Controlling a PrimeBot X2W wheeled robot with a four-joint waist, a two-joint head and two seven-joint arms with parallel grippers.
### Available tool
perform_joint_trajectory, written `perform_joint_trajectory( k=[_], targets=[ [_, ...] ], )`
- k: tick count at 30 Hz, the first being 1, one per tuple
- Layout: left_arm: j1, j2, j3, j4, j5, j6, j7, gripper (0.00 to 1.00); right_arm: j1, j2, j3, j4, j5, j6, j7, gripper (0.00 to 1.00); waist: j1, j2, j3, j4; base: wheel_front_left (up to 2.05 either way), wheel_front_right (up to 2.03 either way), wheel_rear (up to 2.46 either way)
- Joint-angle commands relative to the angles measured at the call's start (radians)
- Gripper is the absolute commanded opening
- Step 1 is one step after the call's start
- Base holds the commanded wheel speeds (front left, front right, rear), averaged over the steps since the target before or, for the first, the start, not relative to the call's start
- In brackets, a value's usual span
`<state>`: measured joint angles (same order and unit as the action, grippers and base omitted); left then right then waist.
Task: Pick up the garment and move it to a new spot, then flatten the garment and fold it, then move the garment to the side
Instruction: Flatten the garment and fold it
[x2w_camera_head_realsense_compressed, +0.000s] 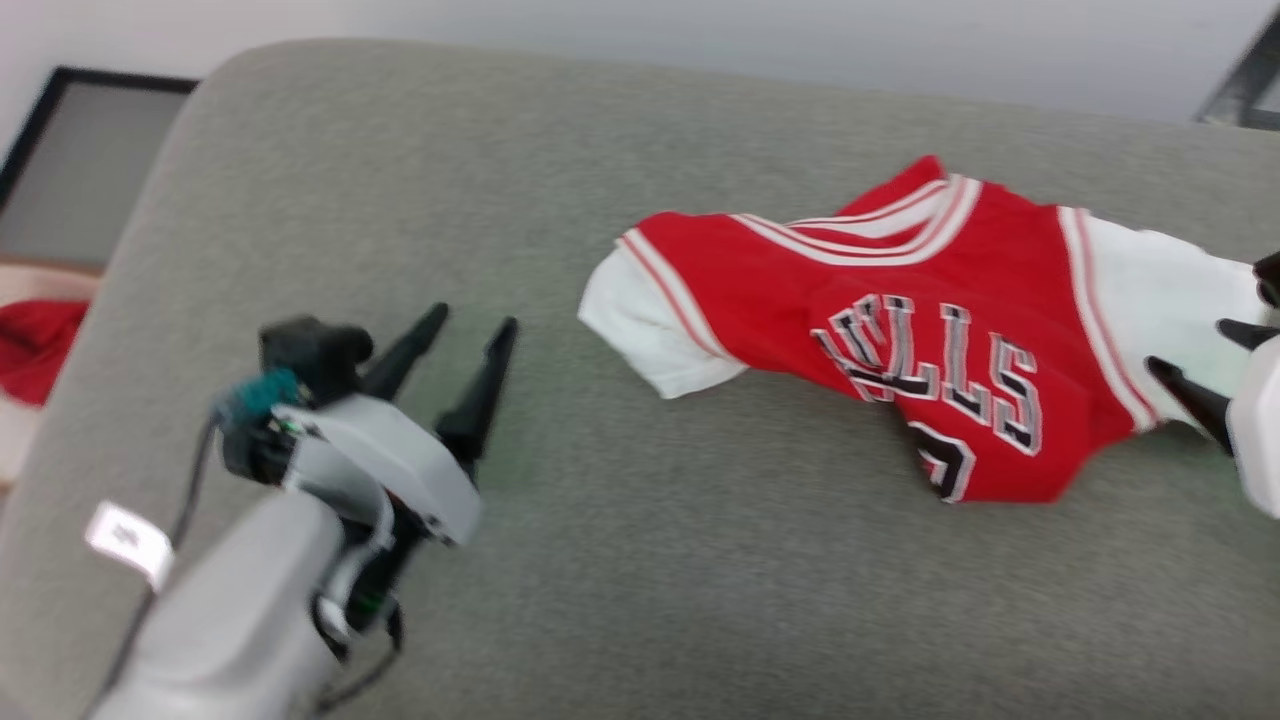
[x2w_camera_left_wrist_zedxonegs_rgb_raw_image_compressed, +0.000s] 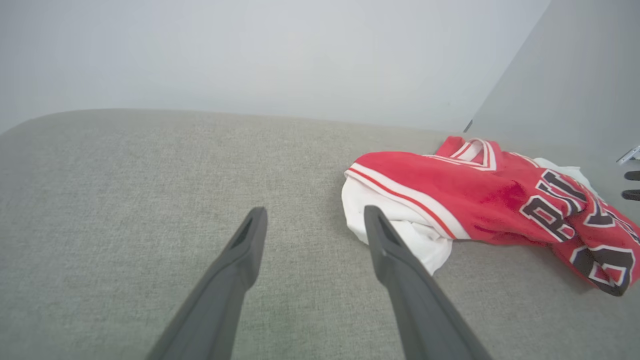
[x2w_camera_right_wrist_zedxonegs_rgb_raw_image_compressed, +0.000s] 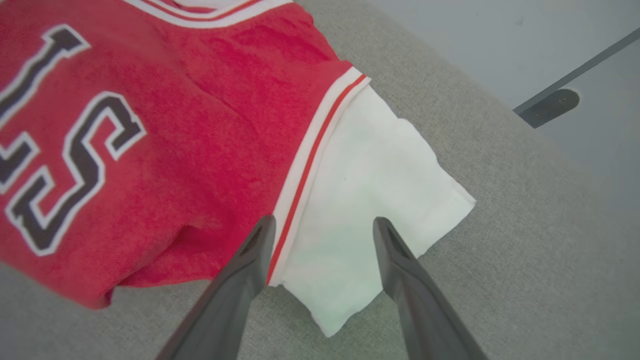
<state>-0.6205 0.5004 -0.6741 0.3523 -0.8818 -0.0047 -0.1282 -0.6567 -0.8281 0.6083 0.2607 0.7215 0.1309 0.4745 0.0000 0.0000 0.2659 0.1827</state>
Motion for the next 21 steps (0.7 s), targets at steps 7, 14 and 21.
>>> perform_joint_trajectory(
  k=[7,14,21],
  targets=[
    [0.113,-0.068,-0.010,-0.119,0.099,0.096,-0.123,1.00,-0.173,-0.127,0.131,0.102,0.057,0.000,0.054,1.00,0.0000,0.0000,0.069,0.178,0.00,0.00,0.00],
    [0.153,-0.108,-0.008,-0.168,0.169,0.124,-0.135,1.00,-0.297,-0.199,0.245,0.219,0.053,0.000,0.086,1.00,0.0000,0.0000,0.110,0.250,0.00,0.00,0.00],
    [0.163,-0.123,0.025,-0.202,0.202,0.123,-0.137,1.00,-0.343,-0.227,0.374,0.286,0.084,0.000,0.110,1.00,0.0000,0.0000,0.140,0.265,0.00,0.00,0.00]
  ],
)
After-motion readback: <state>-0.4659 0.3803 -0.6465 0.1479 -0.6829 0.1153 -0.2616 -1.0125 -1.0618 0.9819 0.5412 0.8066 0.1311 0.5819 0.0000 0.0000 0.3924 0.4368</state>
